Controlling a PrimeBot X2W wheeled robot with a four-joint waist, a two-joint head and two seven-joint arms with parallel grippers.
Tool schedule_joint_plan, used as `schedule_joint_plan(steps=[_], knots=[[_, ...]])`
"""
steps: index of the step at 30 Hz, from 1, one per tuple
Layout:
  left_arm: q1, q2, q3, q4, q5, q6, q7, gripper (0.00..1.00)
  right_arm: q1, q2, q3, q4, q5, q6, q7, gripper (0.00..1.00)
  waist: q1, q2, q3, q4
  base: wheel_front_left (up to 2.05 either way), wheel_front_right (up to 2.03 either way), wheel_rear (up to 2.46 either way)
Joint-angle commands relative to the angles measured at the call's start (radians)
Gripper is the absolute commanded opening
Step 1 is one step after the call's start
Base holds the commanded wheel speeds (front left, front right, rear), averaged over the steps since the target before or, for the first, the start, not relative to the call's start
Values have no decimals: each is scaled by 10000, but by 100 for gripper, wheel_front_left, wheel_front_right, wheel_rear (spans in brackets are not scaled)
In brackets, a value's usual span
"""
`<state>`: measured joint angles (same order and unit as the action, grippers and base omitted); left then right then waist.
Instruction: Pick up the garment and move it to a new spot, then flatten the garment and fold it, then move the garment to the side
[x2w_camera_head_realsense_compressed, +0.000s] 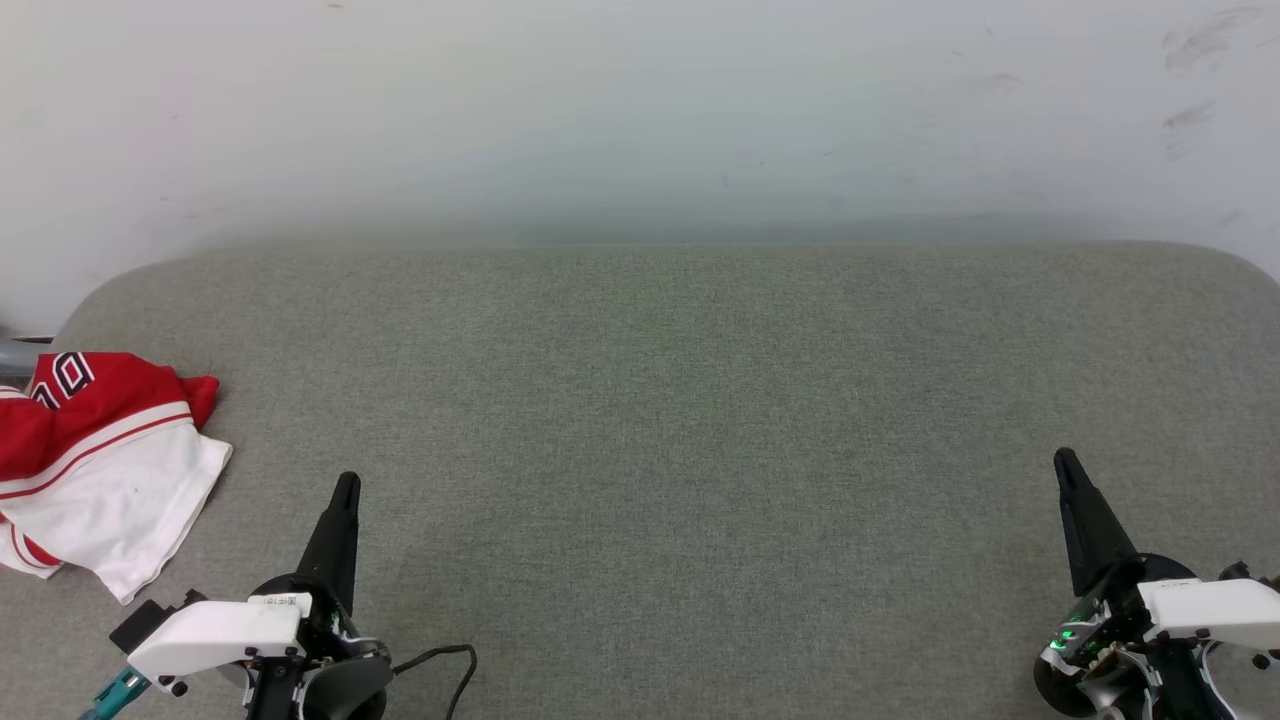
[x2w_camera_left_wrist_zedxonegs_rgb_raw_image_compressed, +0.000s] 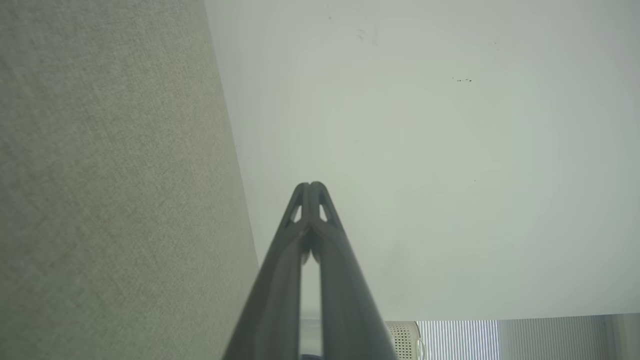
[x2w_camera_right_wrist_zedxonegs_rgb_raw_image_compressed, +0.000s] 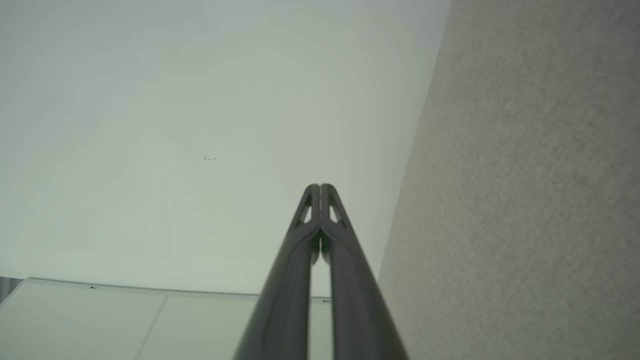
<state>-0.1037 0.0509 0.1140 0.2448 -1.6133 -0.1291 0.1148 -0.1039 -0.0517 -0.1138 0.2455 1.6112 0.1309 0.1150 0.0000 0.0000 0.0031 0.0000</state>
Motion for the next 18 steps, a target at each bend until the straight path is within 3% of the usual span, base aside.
schedule_joint_plan(steps=[1, 14, 15, 18], knots=[[-103, -8, 22, 13, 16, -29, 15, 0, -103, 29, 0, 5, 37, -3, 12, 0, 0, 0, 0, 0, 0, 0, 0], [-103, -8, 20, 13, 15, -29, 14, 0, -103, 29, 0, 5, 37, -3, 12, 0, 0, 0, 0, 0, 0, 0, 0], [1, 0, 0, -2, 3, 0, -3, 100, 1, 0, 0, -2, -3, 0, -3, 100, 0, 0, 0, 0, 0, 0, 0], [205, -35, -30, 256, 1, 6, -5, 100, 214, 4, 10, 248, -3, -2, -1, 100, 0, 0, 0, 0, 0, 0, 0]])
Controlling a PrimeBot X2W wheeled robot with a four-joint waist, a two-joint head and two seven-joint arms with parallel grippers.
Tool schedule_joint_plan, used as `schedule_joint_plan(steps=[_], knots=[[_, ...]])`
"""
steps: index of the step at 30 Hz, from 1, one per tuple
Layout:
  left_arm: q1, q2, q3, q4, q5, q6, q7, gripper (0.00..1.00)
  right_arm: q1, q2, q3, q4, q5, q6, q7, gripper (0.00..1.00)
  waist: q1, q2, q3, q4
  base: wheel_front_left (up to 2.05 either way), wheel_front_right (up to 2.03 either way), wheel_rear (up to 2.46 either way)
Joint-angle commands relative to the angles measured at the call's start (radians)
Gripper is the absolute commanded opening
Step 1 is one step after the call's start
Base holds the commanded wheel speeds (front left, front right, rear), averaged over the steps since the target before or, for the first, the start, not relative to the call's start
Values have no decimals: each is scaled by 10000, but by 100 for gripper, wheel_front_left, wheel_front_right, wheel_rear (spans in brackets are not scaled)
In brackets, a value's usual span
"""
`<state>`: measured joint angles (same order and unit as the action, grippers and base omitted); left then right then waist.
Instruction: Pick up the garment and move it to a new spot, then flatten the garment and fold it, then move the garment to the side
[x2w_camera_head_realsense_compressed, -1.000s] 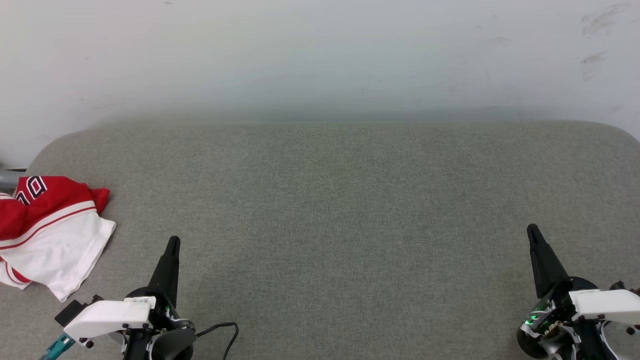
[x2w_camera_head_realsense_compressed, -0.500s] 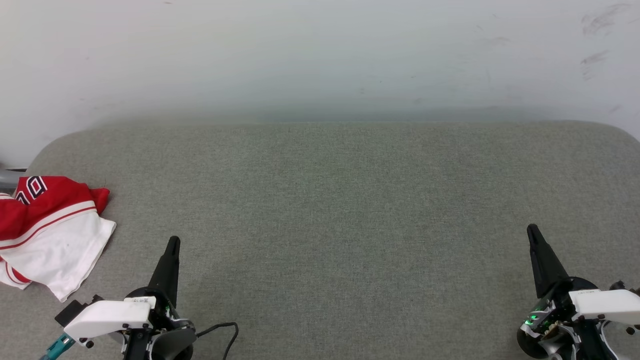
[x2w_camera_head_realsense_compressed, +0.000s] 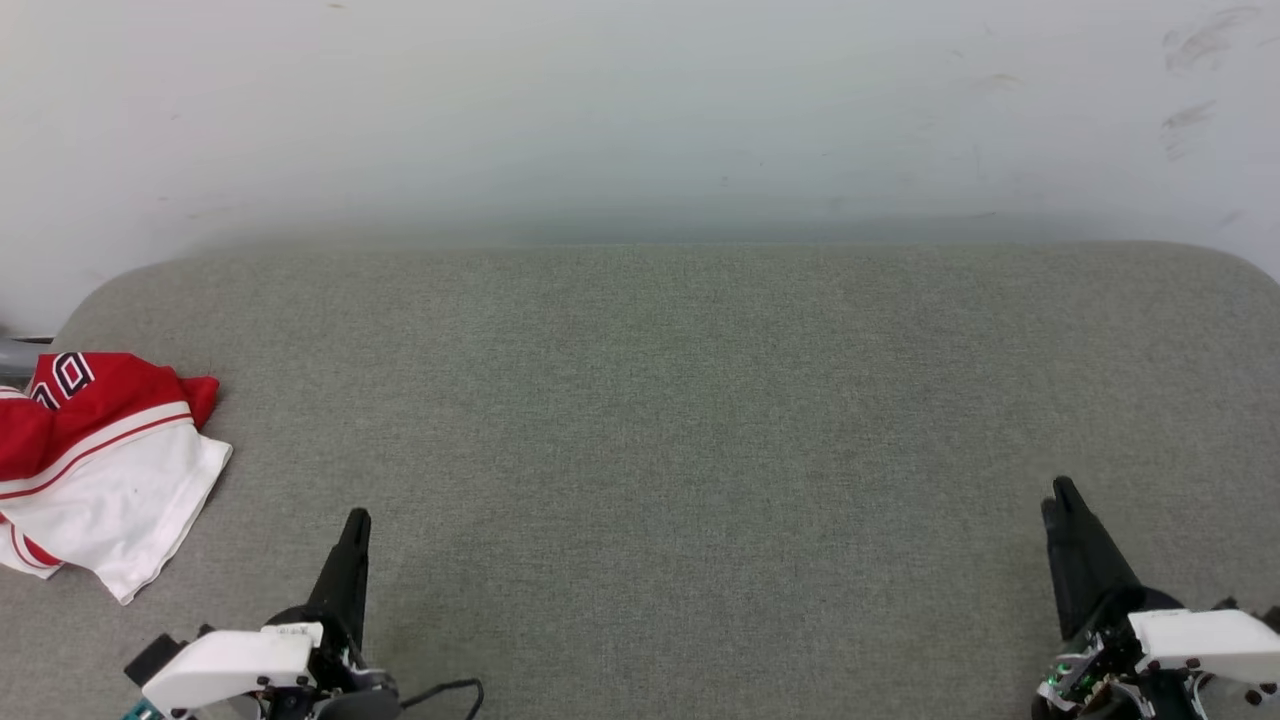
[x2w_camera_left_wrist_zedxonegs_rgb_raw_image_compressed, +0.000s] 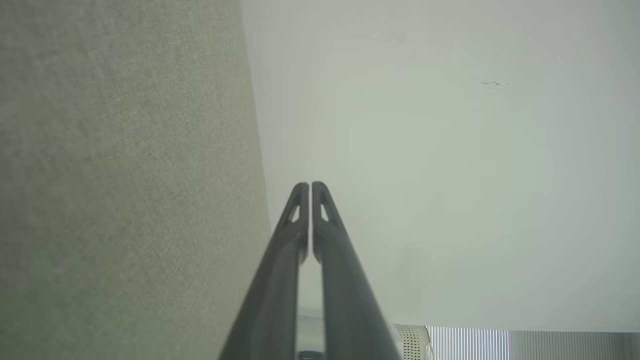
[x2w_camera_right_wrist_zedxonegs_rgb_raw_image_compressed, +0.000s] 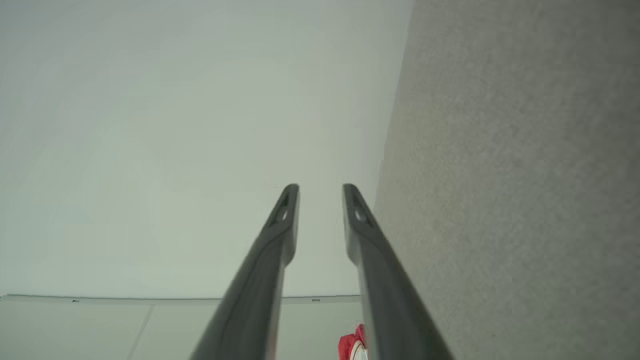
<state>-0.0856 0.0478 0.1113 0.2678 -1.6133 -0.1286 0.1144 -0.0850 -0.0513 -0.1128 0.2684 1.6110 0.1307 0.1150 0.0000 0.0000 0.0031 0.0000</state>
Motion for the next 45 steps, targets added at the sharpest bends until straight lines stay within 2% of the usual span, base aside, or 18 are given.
schedule_joint_plan(steps=[1, 13, 20, 32, 41, 45], knots=[[66, -7, -29, 36, 22, 0, -37, 100, 71, 0, 22, 34, -19, 0, -34, 100, 0, 0, 4, -1, 0, 0, 0], [272, 0, -139, -122, 653, -4, -642, 100, 278, 2, 218, -127, -610, 0, -644, 100, 0, 0, 10, -23, 0, 0, 0], [338, 4, -54, -128, 1636, -7, -957, 100, 274, 2, 17, -75, -1688, 0, -957, 100, 0, 0, 14, -30, 0, 0, 0], [399, 11, 637, -570, 3183, -11, -1443, 100, 266, 3, -18, -1066, -4967, 0, -1446, 100, 0, 0, 47, -1, 0, 0, 0], [507, 15, 545, -1235, 4104, -14, -1732, 100, 310, 4, 345, -1710, -7110, 0, -1734, 100, 0, 0, 69, 13, 0, 0, 0], [612, 18, 604, -1645, 5148, -15, -1871, 100, 346, 4, 490, -1953, -8117, 0, -1880, 100, 0, 0, 90, 16, 0, 0, 0]])
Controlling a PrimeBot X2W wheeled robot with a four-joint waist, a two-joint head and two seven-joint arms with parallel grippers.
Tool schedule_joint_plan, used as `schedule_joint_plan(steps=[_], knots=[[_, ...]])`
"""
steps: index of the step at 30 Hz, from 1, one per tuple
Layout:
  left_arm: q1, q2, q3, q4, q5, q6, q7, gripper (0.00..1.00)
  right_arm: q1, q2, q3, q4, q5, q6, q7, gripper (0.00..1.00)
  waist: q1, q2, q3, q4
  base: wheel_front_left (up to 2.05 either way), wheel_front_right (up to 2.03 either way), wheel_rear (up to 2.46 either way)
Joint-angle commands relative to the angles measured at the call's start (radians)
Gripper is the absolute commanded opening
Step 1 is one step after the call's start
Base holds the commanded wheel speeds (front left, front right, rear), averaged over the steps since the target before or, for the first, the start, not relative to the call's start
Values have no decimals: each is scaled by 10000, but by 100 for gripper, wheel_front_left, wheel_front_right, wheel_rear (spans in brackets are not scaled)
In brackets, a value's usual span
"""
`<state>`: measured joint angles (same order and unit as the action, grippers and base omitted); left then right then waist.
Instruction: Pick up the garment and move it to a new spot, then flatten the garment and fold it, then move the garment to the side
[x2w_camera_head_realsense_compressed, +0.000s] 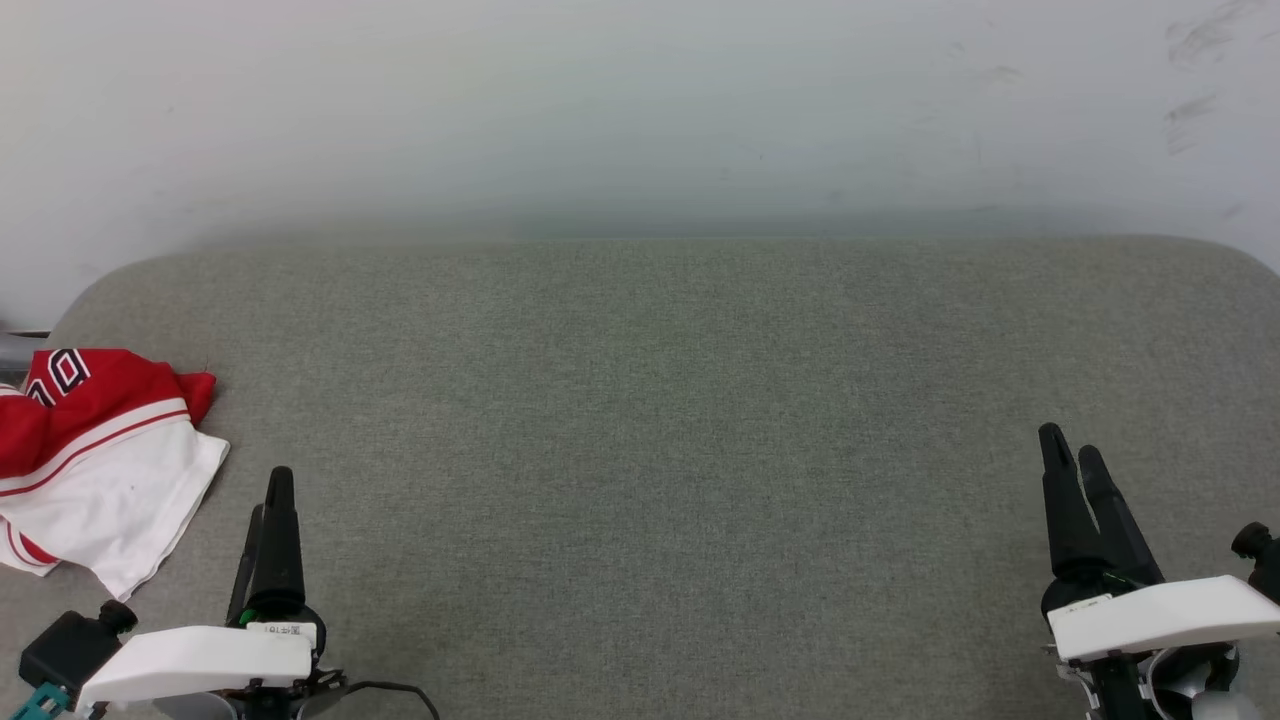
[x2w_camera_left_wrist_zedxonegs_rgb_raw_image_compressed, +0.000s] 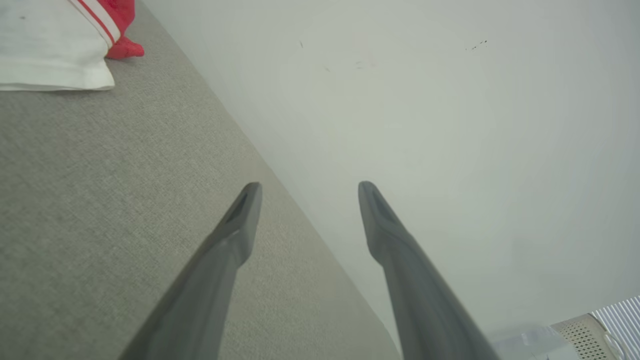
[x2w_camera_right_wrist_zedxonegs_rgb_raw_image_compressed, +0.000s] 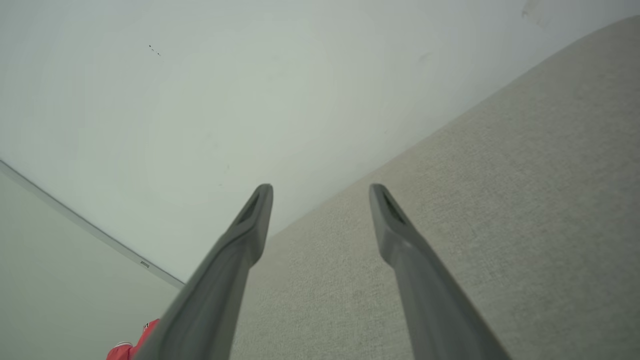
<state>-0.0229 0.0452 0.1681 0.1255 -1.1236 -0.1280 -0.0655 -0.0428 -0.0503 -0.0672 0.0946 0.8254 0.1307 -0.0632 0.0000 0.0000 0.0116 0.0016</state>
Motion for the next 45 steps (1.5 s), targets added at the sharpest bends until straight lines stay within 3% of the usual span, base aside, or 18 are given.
schedule_joint_plan(steps=[1, 7, 18, 24, 37, 45], knots=[[-12, 45, 40, -346, 618, -9, -111, 100, -72, -5, 64, -272, -520, 0, -128, 100, 0, 0, 15, 0, 0, 0, 0], [-13, 48, -173, -1238, 1895, 272, -302, 100, -45, -5, 131, -522, -2067, 0, -320, 100, 0, 0, 80, 6, 0, 0, 0], [315, 50, -1214, -1843, 4442, 307, -632, 100, 76, -4, 337, -817, -4163, -1, -650, 100, 0, 0, 124, 2, 0, 0, 0], [458, 51, -1583, -1854, 5350, 259, -797, 100, 138, -3, 407, -962, -5042, -1, -816, 100, 0, 0, 138, 3, 0, 0, 0], [538, 81, -2287, -1990, 7625, 735, -1122, 100, 262, -2, 412, -1096, -6710, -1, -1147, 100, 0, 0, 158, -2, 0, 0, 0], [640, 133, -2600, -1753, 8268, 685, -1314, 100, 345, 0, 410, -1110, -7613, -1, -1336, 100, 0, 0, 165, -21, 0, 0, 0]])
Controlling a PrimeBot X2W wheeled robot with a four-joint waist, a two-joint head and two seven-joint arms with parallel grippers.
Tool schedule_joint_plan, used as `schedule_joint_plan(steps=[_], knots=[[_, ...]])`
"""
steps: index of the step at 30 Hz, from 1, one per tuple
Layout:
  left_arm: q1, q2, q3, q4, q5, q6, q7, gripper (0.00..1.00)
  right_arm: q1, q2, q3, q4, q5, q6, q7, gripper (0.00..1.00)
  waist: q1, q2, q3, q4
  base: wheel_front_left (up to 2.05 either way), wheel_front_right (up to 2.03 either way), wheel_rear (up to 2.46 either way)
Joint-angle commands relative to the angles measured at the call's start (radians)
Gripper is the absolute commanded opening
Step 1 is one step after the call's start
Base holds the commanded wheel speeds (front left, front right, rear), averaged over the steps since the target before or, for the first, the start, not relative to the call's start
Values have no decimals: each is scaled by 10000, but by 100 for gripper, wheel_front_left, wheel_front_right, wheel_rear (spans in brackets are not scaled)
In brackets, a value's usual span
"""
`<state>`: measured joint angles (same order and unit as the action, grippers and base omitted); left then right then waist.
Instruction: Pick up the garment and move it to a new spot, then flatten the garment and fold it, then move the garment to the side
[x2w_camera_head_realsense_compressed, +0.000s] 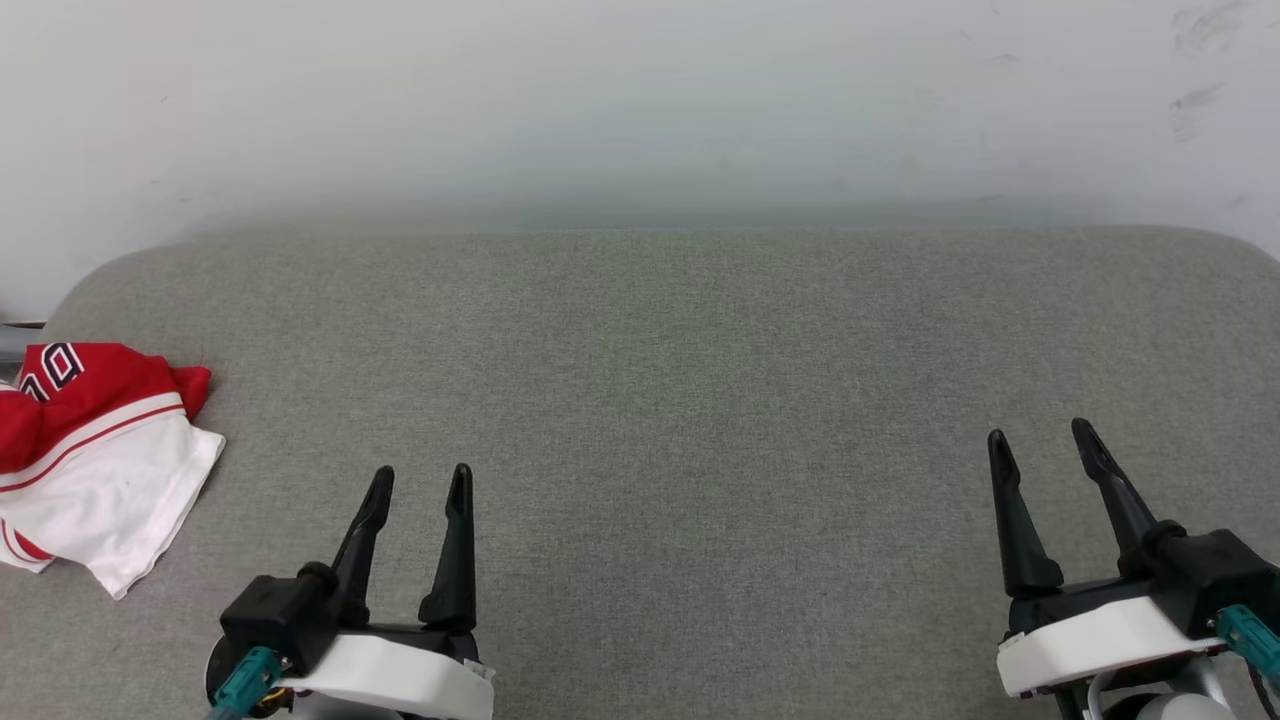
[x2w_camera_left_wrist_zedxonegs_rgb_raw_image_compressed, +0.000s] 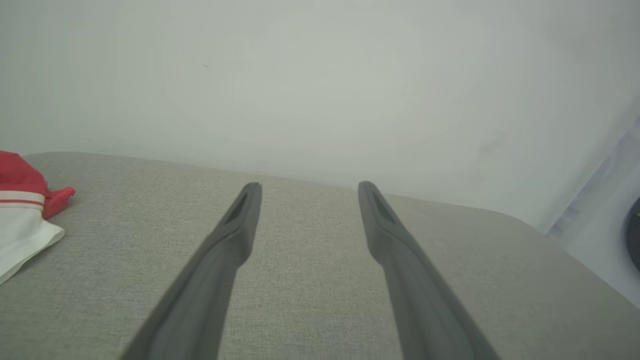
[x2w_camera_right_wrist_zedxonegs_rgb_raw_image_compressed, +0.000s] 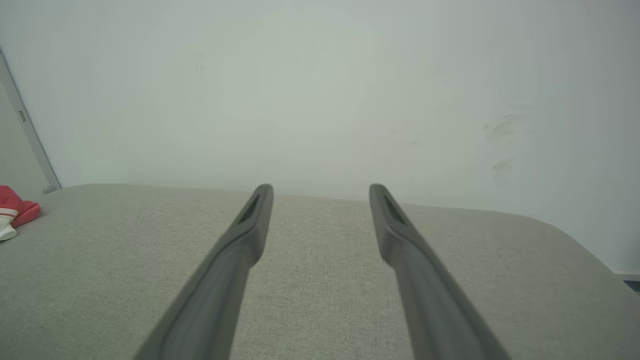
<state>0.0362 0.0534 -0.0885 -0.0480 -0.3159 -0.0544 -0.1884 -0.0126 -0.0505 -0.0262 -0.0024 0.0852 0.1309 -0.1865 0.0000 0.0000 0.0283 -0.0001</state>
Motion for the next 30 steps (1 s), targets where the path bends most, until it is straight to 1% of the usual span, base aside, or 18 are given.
schedule_joint_plan(steps=[1, 7, 15, 17, 22, 25, 27, 30], knots=[[81, 52, -67, 53, 272, -68, -113, 100, 64, 2, -19, -139, -301, -3, -123, 100, 0, 0, -2, -9, 0, 0, 0], [141, 45, -202, 531, 714, -234, -226, 100, 158, 3, -121, -162, -633, -4, -258, 100, 0, 0, -17, -37, 0, 0, 0], [210, 11, -247, 490, 1302, -396, -413, 100, 296, 4, -88, -286, -786, -4, -439, 100, 0, 0, 29, -65, 0, 0, 0], [234, 3, -257, 484, 1434, -425, -459, 100, 325, 4, -98, -294, -613, -4, -474, 100, 0, 0, 44, -68, 0, 0, 0], [285, -21, -77, 483, 1435, -514, -550, 100, 367, 6, -118, -163, 267, -4, -567, 100, 0, 0, 76, -71, 0, 0, 0], [308, -29, -19, 458, 1531, -544, -584, 100, 384, 6, -102, -108, 433, -4, -605, 100, 0, 0, 88, -74, 0, 0, 0], [340, -29, 6, 465, 1486, -575, -631, 100, 409, 5, -140, -7, 889, -4, -630, 100, 0, 0, 95, -76, 0, 0, 0], [355, -30, 32, 491, 1560, -597, -675, 100, 409, 7, -53, 67, 1031, -4, -713, 100, 0, 0, 109, -80, 0, 0, 0]])
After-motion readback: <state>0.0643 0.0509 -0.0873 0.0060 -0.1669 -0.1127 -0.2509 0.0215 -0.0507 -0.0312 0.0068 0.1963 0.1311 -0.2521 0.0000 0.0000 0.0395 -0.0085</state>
